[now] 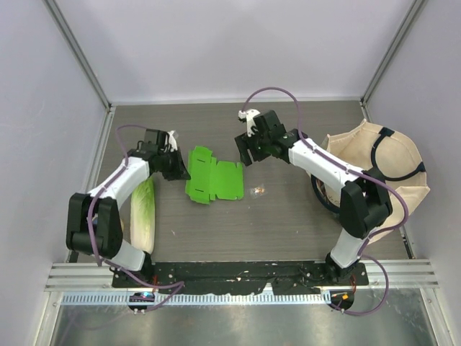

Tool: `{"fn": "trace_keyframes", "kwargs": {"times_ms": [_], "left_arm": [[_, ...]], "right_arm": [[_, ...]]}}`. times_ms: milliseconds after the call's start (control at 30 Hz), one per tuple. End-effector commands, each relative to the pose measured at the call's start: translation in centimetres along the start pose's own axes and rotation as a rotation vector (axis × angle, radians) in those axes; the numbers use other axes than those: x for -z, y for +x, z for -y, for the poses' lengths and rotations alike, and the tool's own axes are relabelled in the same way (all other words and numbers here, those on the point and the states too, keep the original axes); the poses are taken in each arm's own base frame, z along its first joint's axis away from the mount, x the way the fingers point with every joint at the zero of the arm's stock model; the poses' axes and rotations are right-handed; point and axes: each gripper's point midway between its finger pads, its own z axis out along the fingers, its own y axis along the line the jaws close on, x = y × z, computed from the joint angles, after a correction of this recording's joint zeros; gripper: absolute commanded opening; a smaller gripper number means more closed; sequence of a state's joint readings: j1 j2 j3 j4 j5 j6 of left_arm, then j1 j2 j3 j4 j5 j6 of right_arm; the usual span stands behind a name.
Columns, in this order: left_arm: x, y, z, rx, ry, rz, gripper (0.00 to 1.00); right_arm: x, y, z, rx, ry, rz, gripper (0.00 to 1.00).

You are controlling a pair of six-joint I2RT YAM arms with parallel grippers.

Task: Fold the paper box

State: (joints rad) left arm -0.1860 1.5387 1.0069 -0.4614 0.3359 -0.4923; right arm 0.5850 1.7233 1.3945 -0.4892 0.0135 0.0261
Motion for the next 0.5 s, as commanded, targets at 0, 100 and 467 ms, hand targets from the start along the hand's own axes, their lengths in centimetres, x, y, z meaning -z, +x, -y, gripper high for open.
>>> {"fn": "trace_keyframes", "kwargs": {"times_ms": [0, 100, 467], "left_arm": [[5.1, -0.5, 2.2, -0.264, 0.064, 0.025, 0.00], [7.5, -0.9, 4.7, -0.388, 0.177, 0.083, 0.00], [9.1, 1.7, 8.1, -0.544, 0.402, 0.035, 0.00]], "right_arm": [[1.0, -6.2, -5.9, 0.214, -0.350, 0.205, 0.74], [1.3, -7.4, -8.7, 0.274, -0.518, 0.187, 0.74], [3.7, -7.8, -8.9, 0.461, -0.571, 0.149, 0.77]]}}
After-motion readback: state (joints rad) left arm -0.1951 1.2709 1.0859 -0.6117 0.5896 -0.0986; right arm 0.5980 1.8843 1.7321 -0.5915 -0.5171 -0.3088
